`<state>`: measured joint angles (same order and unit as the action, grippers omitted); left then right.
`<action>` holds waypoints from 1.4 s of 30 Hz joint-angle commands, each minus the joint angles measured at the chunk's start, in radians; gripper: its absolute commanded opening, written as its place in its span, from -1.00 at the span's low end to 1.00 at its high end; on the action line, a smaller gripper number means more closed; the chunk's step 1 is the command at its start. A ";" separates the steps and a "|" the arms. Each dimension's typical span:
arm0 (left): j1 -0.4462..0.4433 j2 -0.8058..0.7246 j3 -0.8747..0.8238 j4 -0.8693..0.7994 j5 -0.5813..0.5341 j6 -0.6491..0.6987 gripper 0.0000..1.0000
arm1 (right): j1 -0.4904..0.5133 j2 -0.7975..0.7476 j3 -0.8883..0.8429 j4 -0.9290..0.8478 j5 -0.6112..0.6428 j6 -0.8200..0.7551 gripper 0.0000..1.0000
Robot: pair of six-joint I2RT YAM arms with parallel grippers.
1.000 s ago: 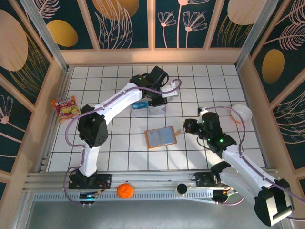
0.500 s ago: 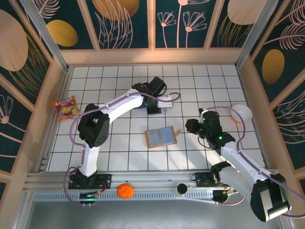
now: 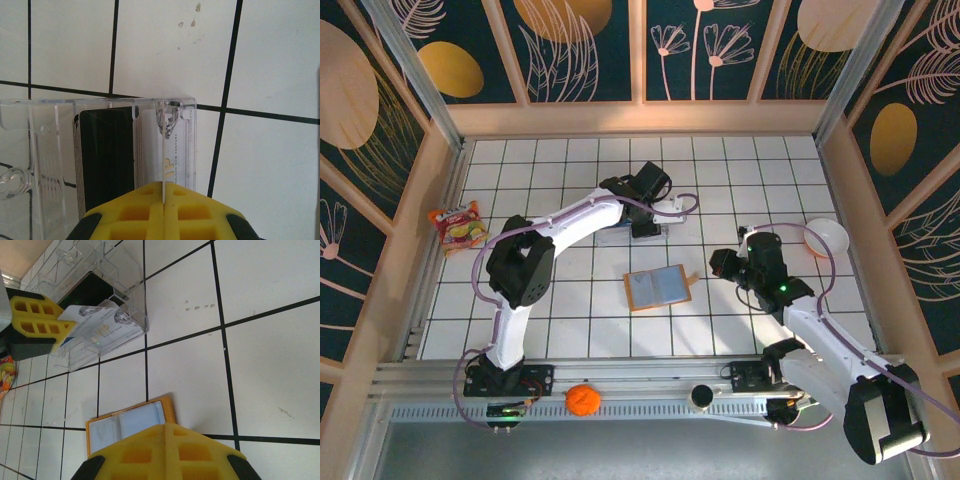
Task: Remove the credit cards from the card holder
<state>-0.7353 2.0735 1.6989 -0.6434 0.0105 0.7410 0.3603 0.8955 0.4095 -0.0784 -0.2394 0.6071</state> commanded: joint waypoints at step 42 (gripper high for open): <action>0.006 -0.068 -0.064 0.218 -0.102 -0.087 -0.34 | -0.021 0.031 -0.014 0.059 -0.099 -0.015 -0.74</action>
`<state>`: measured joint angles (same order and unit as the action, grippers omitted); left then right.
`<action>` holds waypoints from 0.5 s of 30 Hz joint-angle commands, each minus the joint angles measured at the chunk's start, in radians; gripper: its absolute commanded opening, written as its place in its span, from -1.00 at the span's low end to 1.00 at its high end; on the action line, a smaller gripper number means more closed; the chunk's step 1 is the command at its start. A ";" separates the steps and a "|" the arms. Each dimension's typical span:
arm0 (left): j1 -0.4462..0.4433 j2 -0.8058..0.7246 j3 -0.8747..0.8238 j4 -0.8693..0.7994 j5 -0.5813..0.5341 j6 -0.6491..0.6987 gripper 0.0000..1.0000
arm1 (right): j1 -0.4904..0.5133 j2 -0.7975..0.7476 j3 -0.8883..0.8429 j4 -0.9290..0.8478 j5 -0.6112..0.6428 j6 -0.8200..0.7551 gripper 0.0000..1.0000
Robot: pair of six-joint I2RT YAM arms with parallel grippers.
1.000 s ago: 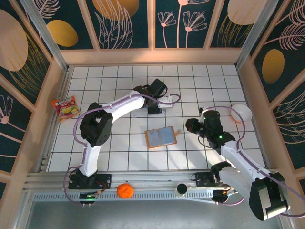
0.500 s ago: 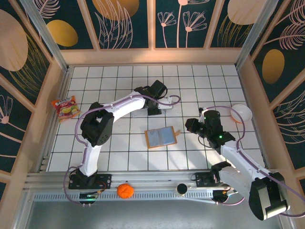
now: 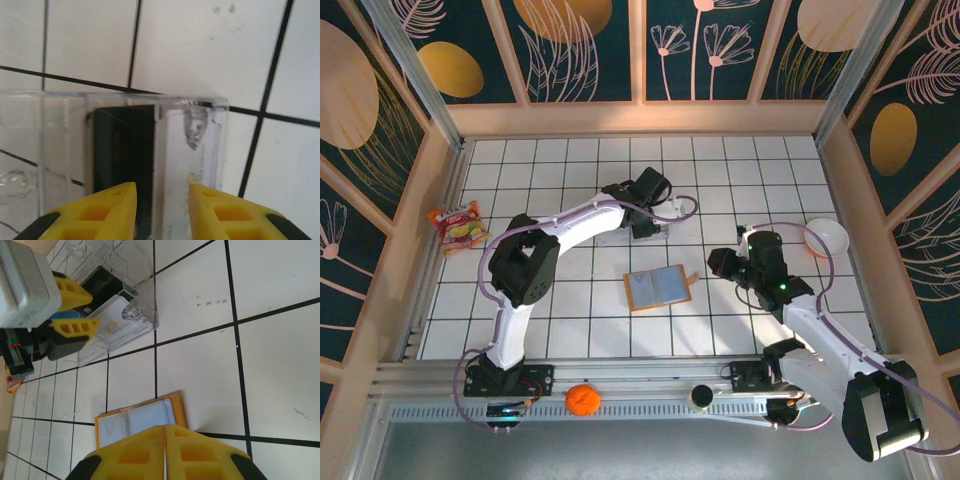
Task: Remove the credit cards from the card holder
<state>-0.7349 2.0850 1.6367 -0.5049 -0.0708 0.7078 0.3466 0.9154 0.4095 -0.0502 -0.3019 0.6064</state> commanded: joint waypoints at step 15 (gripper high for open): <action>0.091 -0.618 -0.419 0.663 0.059 -0.836 0.50 | 0.412 0.270 0.137 0.000 0.157 -0.141 -0.30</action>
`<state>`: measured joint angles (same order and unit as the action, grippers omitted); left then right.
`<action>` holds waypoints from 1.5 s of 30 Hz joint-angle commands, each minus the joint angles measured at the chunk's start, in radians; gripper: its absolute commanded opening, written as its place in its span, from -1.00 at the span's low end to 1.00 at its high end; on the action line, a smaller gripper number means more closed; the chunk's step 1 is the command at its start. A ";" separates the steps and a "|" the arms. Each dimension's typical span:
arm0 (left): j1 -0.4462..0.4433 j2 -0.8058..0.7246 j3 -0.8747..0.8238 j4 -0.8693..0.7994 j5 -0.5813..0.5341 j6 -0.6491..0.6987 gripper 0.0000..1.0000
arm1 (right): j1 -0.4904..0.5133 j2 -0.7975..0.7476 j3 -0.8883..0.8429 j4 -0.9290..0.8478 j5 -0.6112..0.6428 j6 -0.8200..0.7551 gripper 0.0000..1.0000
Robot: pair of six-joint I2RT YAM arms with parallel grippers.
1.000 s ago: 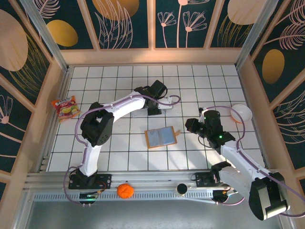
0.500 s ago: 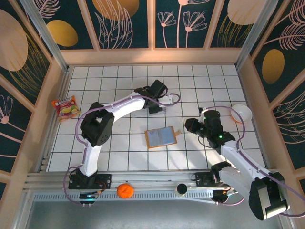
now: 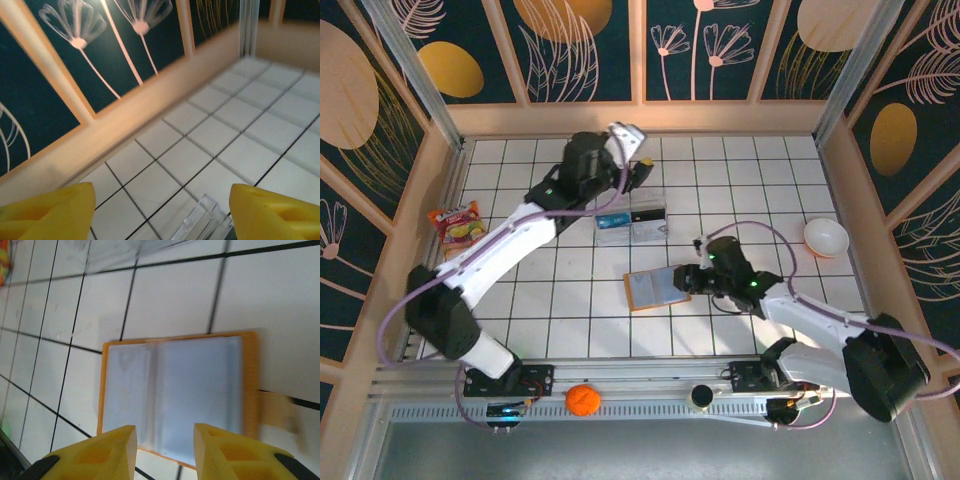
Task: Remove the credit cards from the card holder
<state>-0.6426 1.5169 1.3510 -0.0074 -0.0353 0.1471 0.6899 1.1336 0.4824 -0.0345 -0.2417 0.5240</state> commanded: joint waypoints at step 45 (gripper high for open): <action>-0.060 -0.255 -0.957 0.376 0.272 -0.904 -0.78 | 0.355 0.422 0.292 0.060 0.271 -0.020 -1.00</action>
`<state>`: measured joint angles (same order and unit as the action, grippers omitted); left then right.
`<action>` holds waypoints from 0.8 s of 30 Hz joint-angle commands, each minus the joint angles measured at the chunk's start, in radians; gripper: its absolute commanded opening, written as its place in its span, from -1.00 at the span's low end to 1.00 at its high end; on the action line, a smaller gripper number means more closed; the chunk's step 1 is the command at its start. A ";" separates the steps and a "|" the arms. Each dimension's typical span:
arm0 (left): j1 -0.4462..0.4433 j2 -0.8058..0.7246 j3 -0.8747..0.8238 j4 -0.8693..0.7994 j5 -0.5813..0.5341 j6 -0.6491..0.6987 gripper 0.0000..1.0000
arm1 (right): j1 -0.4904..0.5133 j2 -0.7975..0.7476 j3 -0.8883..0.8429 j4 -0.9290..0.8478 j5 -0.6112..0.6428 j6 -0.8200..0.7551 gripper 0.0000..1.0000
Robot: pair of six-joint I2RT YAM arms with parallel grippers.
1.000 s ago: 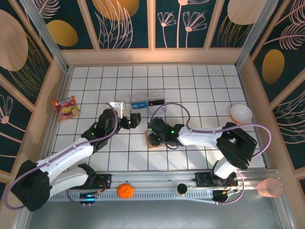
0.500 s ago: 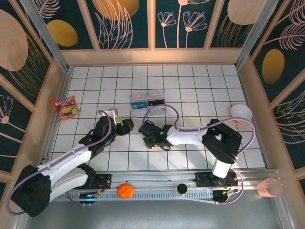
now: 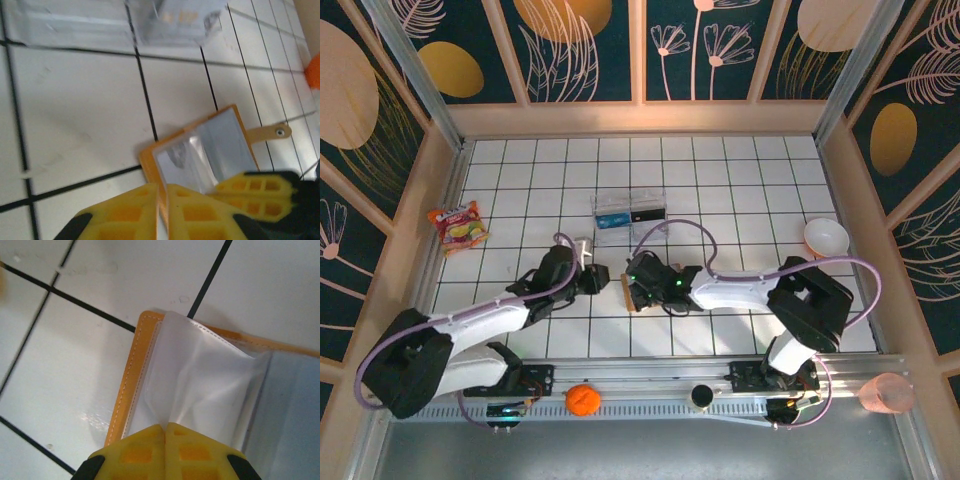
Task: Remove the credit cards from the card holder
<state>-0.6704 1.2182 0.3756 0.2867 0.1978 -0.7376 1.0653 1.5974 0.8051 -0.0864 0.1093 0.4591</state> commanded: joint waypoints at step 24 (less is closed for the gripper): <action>-0.101 0.299 0.057 0.104 0.053 -0.081 -1.00 | -0.044 -0.081 -0.099 0.127 -0.097 0.118 -1.00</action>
<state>-0.7662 1.4960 0.4084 0.4221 0.2539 -0.8001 1.0317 1.5570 0.7235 0.0532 -0.0067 0.5499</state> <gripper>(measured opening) 0.052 0.045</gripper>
